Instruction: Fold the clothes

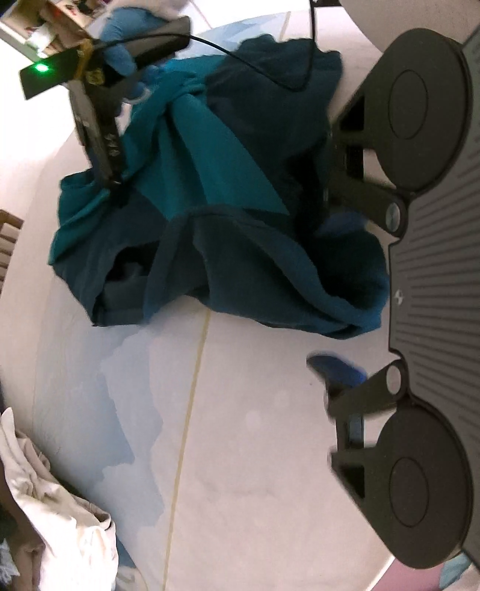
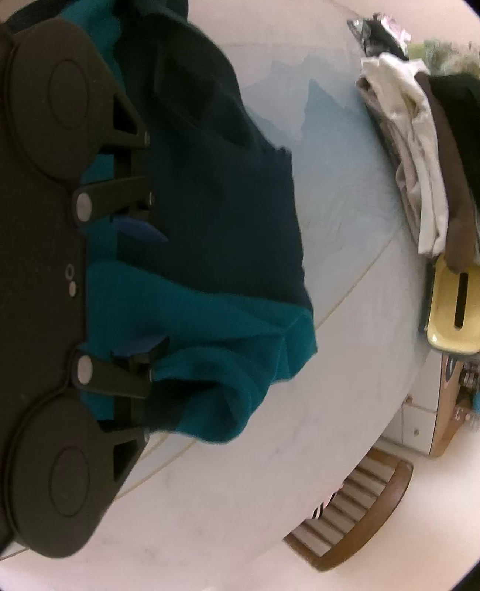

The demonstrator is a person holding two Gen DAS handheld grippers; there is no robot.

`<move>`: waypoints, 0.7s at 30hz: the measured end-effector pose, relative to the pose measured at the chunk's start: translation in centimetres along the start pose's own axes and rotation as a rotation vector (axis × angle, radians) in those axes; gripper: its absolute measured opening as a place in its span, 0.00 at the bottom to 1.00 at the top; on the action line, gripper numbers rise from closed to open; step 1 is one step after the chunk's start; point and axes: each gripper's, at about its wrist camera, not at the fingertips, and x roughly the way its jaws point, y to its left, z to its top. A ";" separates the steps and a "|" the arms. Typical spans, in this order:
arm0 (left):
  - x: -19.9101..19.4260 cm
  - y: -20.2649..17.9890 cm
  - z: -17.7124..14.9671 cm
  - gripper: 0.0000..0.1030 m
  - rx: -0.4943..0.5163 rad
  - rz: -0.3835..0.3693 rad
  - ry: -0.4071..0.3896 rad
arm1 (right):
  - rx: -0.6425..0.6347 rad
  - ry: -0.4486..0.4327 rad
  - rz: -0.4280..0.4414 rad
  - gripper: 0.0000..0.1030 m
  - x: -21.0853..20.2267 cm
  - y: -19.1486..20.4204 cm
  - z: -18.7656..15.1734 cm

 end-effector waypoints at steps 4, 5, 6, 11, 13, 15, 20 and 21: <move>0.1 0.7 0.3 0.16 -0.043 0.013 -0.014 | 0.010 -0.002 -0.055 1.00 -0.7 -2.3 0.2; 0.1 0.8 0.4 0.15 -0.053 0.011 -0.018 | -0.002 -0.006 -0.071 0.78 -1.0 -3.0 0.3; 0.1 0.9 0.6 0.14 -0.059 0.013 -0.022 | -0.017 -0.016 -0.094 0.73 -1.3 -3.8 0.7; 0.4 0.9 1.3 0.12 -0.060 0.051 -0.039 | -0.029 -0.054 -0.214 0.43 -2.2 -9.2 3.1; 0.5 0.9 1.6 0.12 -0.061 0.066 -0.046 | -0.011 -0.057 -0.258 0.32 -1.7 -11.3 3.9; 0.6 1.0 2.0 0.12 -0.061 0.081 -0.052 | -0.032 -0.052 -0.328 0.17 -0.9 -12.8 4.3; 0.8 1.0 2.7 0.11 -0.063 0.119 -0.069 | -0.026 0.014 -0.434 0.05 1.0 -16.5 2.8; 0.9 1.1 3.1 0.11 -0.061 0.133 -0.076 | -0.014 0.028 -0.446 0.02 1.1 -17.3 2.2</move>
